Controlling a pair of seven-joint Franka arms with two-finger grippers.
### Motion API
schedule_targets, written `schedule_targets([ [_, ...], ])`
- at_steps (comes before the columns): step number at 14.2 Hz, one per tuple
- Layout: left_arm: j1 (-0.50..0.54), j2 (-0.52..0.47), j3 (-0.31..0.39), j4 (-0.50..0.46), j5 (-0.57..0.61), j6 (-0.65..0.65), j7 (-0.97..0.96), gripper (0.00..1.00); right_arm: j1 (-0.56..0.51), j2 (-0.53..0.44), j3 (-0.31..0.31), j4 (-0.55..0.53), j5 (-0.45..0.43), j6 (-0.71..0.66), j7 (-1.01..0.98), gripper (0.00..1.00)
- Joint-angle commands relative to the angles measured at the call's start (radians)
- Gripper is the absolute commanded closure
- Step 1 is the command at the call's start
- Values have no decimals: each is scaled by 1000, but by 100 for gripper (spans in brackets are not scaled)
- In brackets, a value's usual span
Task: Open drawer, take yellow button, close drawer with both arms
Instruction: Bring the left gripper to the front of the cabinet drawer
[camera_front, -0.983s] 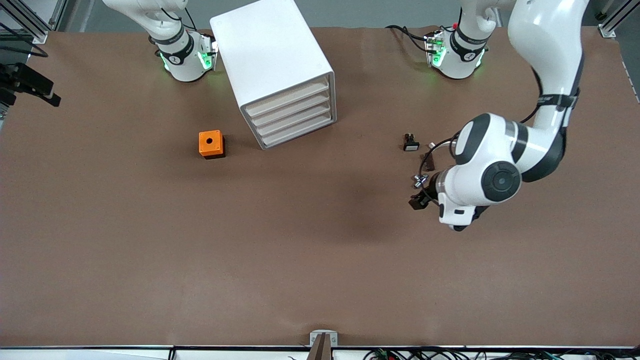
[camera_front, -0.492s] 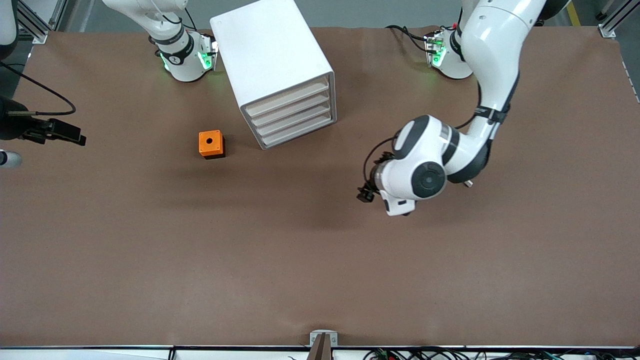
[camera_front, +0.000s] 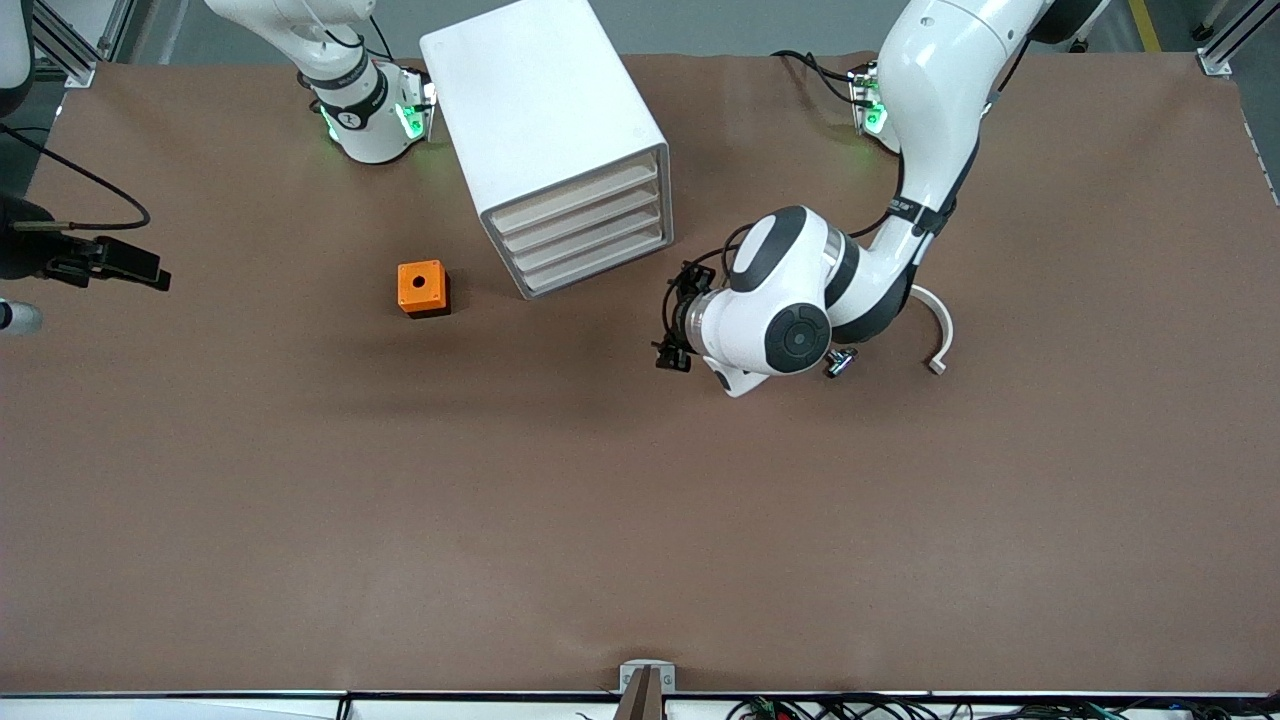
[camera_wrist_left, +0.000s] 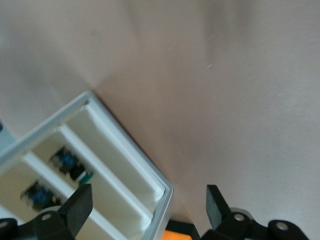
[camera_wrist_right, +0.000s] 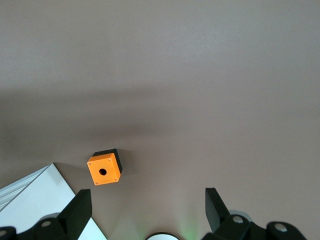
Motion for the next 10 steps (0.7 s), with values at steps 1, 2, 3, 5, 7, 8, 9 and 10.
schedule_targets([
  [1,-35,-1,-6,16,-56,-21,-193,0,-3,8,5,23,5,-17,14,0],
  [2,-37,1,-9,16,-64,-21,-292,0,-3,8,5,23,8,-19,15,0],
  [3,-37,2,-20,16,-73,-21,-380,0,-2,8,5,21,9,-19,16,0],
  [5,-37,5,-40,16,-116,-34,-501,0,-2,8,7,21,17,-20,46,0],
  [7,-37,13,-43,16,-185,-71,-595,0,4,8,8,20,19,-22,118,0],
  [8,-36,19,-43,12,-247,-80,-642,0,9,8,8,20,17,-22,121,0],
  [9,-36,28,-43,11,-286,-109,-663,0,9,8,8,20,17,-23,129,0],
  [10,-36,42,-43,13,-317,-148,-666,0,9,8,8,17,19,-23,143,0],
])
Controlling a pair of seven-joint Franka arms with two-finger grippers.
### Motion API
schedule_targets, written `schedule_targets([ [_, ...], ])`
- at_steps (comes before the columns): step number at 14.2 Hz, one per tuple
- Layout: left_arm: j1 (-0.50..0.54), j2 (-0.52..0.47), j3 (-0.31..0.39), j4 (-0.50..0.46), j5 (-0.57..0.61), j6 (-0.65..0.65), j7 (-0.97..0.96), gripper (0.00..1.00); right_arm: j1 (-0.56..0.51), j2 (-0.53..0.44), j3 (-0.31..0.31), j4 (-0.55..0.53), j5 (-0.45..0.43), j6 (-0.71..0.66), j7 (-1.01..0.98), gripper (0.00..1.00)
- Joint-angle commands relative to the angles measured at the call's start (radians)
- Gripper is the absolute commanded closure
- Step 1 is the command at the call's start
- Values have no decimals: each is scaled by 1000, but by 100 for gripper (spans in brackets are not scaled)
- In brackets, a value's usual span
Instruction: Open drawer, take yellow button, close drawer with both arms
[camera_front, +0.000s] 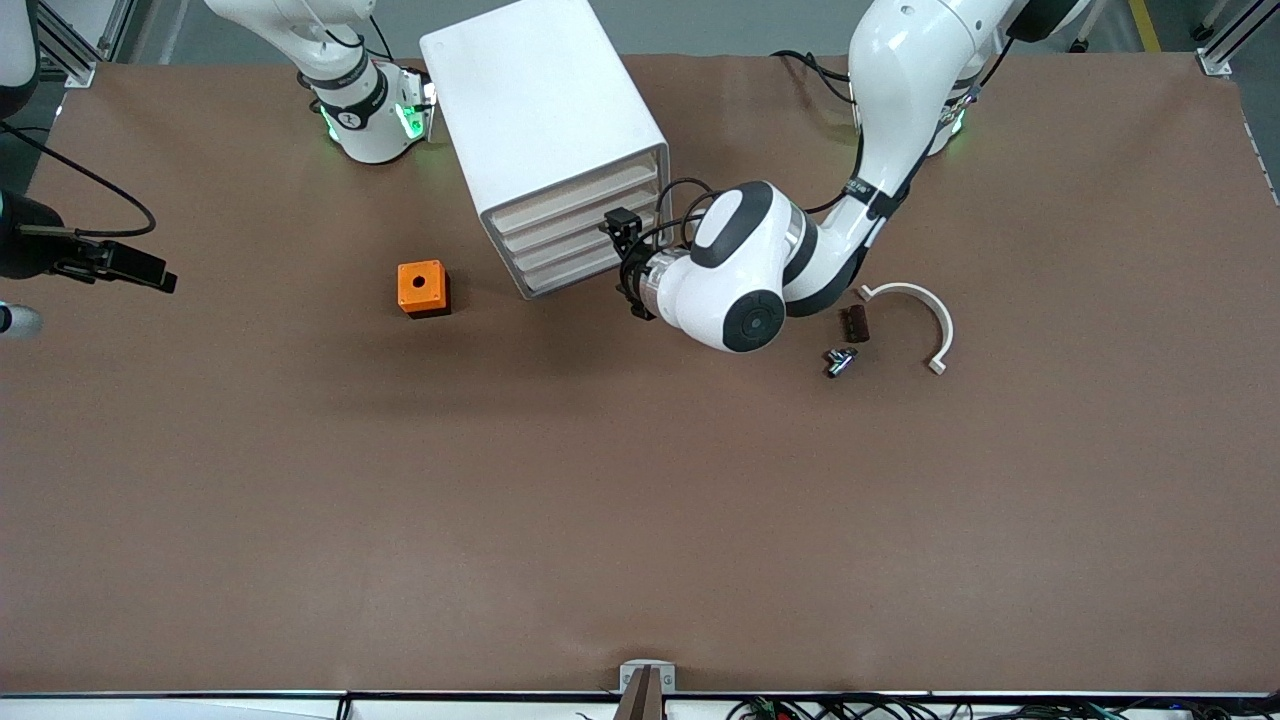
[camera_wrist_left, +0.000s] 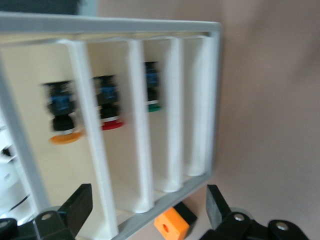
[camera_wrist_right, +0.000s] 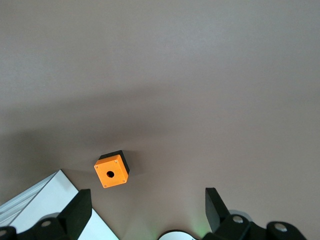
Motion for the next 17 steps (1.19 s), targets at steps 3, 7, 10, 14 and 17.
schedule_targets([
  [3,-5,43,-7,14,-90,-122,-40,1,13,7,3,17,12,-16,106,0],
  [7,-29,58,-7,14,-132,-142,-37,44,19,7,2,15,12,-16,129,0],
  [10,-46,70,-7,14,-146,-145,-35,46,19,7,2,15,10,-16,129,0],
  [14,-75,86,-7,16,-146,-145,-24,68,21,7,2,15,10,-16,132,0],
  [17,-78,84,-7,17,-147,-147,-18,100,35,4,5,7,50,-18,277,0],
])
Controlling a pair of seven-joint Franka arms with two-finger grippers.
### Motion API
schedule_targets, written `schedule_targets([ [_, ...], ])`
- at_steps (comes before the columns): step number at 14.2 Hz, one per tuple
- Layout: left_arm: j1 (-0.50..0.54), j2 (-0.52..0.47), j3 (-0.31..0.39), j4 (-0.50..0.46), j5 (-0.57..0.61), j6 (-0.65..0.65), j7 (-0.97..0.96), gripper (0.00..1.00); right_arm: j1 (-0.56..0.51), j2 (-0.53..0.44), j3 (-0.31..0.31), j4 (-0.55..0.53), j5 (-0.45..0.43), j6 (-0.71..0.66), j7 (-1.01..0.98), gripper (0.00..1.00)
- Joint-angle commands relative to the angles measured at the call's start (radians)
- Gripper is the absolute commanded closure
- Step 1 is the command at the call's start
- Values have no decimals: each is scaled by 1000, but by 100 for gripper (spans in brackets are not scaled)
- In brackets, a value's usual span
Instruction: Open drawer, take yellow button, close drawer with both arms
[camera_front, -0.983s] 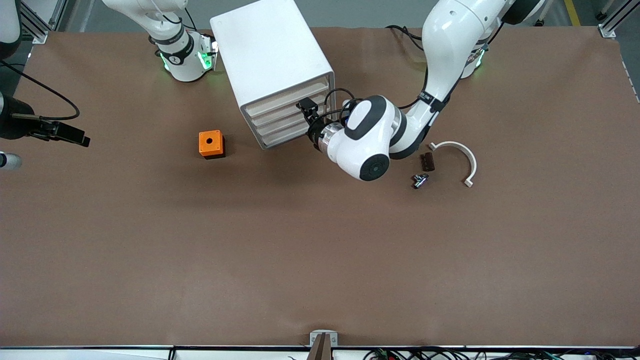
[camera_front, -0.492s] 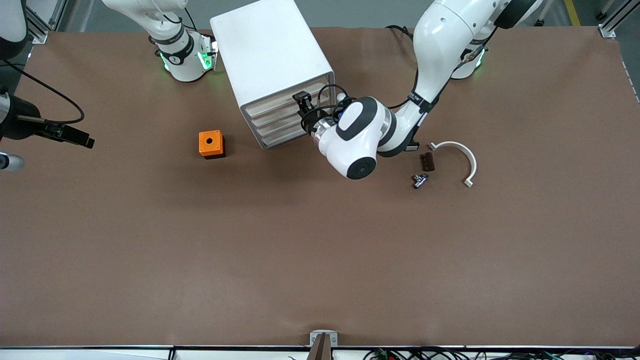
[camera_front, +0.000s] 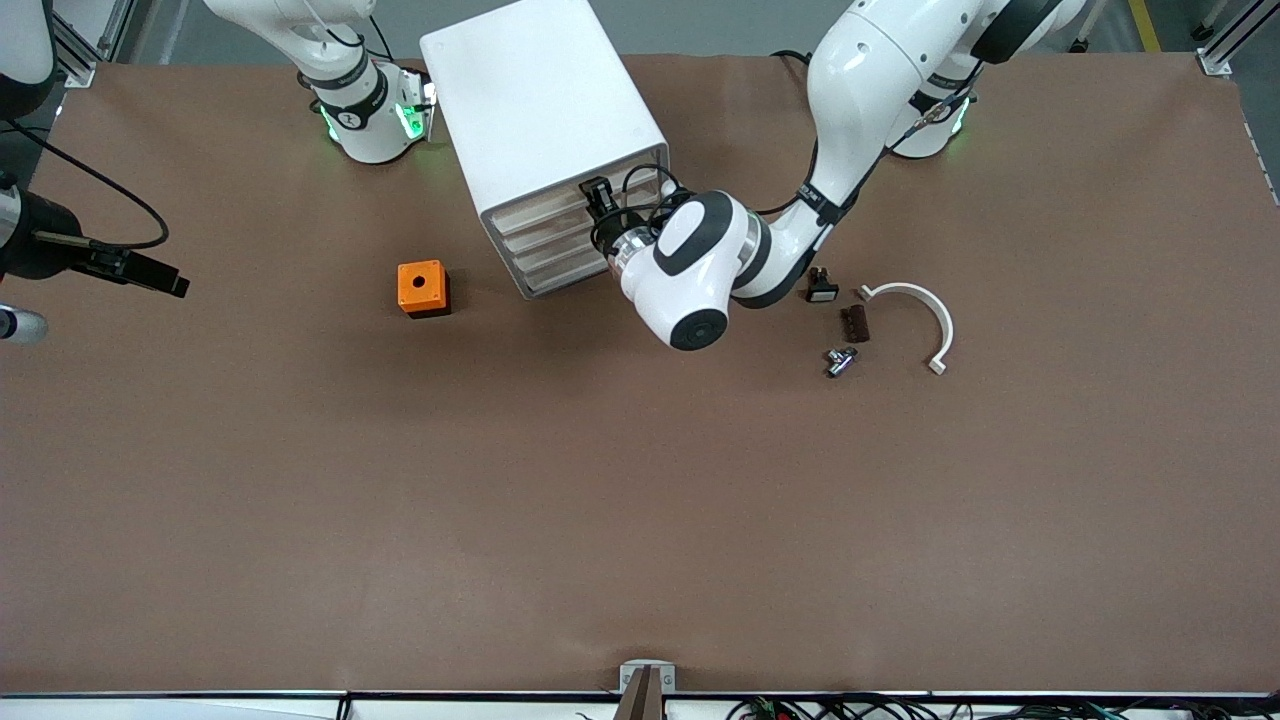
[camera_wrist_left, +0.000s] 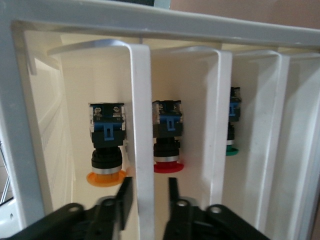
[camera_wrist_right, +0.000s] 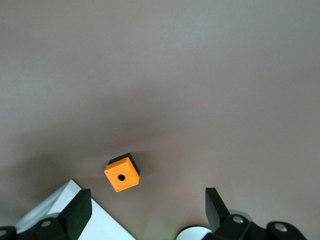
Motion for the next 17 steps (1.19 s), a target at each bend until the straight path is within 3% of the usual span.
schedule_targets([
  [1,3,5,2,18,-19,-19,2,100,26,2,0,3,36,-13,127,0],
  [5,40,5,14,21,-11,-20,3,100,118,-9,0,-18,38,-13,308,0],
  [9,128,23,29,70,-11,-17,61,100,277,-15,0,-21,98,-1,562,0],
  [14,201,36,29,90,-19,45,190,100,483,-12,-2,-21,102,85,856,0],
  [15,201,36,29,90,-20,71,206,88,521,-9,-2,-21,102,106,912,0],
  [16,202,36,29,90,-19,76,212,66,553,-8,-2,-21,102,127,961,0],
  [17,204,34,29,90,-20,76,212,53,589,-6,-2,-21,101,144,1010,0],
])
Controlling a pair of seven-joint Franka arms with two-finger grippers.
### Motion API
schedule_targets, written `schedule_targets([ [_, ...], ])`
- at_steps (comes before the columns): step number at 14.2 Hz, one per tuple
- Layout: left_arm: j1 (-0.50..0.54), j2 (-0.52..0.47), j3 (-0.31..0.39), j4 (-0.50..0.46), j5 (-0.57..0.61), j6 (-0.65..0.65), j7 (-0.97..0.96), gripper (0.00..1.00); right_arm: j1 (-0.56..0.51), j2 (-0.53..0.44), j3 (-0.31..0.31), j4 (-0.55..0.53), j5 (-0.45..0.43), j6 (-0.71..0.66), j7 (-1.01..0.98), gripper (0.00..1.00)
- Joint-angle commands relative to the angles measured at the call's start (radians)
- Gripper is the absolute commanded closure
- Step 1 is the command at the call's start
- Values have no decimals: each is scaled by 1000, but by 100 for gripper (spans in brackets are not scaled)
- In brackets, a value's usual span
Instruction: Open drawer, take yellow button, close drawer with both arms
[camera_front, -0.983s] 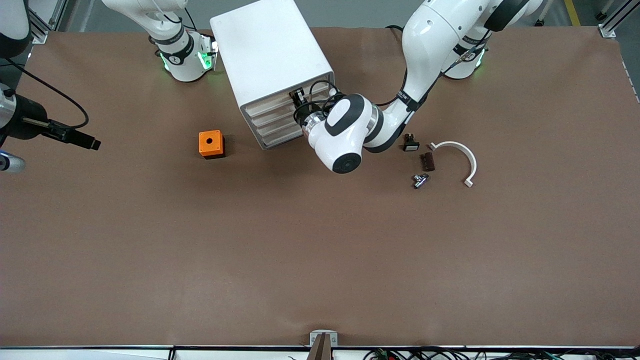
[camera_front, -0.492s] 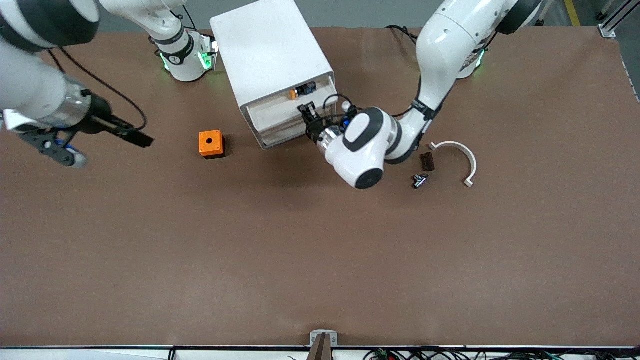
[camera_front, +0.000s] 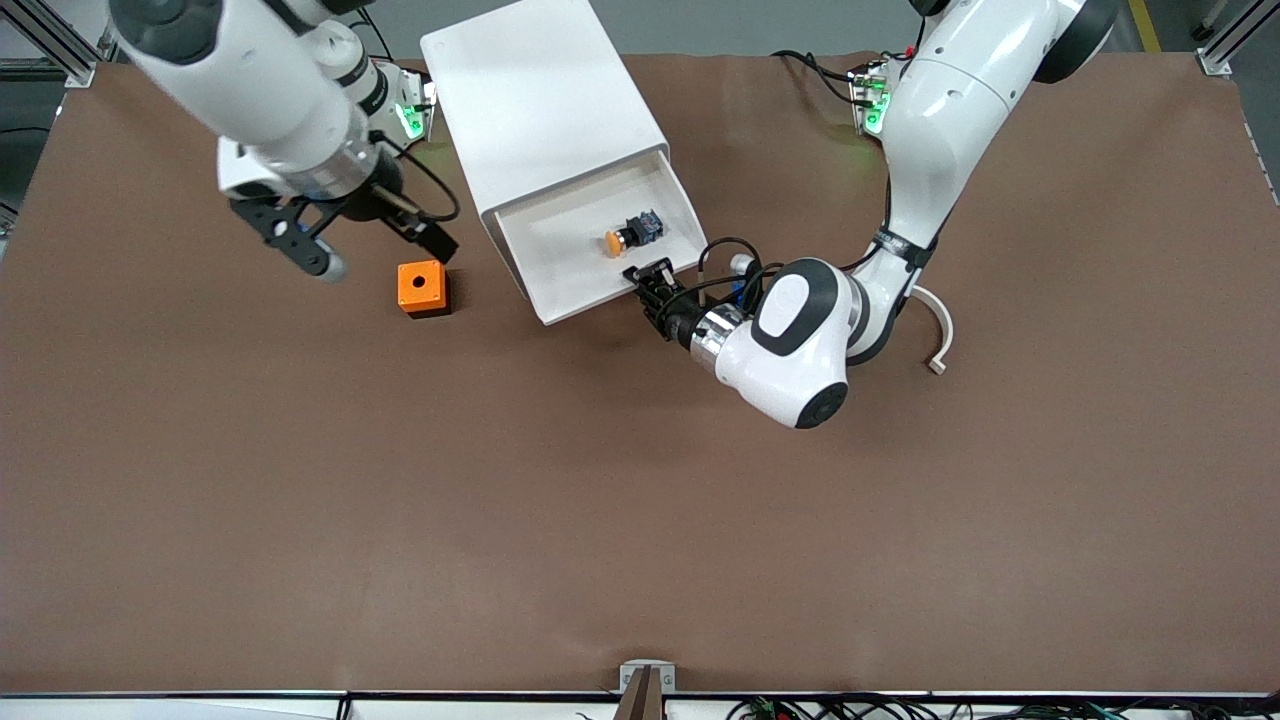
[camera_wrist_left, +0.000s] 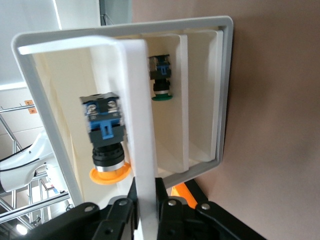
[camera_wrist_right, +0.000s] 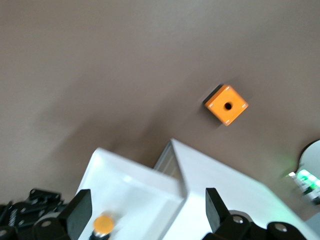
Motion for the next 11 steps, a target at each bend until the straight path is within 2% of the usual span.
schedule_targets([
  [1,10,8,5,21,-1,49,44,30,88,-4,-14,-8,11,48,129,0],
  [2,12,3,5,23,-1,49,44,11,117,-4,-14,-7,9,58,168,0],
  [3,23,1,5,24,0,49,44,3,146,-3,-14,-7,5,62,191,0],
  [4,32,0,5,32,3,48,52,0,175,0,-14,-7,0,72,215,0],
  [7,78,0,8,60,50,46,98,0,255,38,-14,-8,-18,127,346,0],
  [11,136,-3,5,99,228,46,227,0,343,104,-14,-7,-48,188,487,0],
])
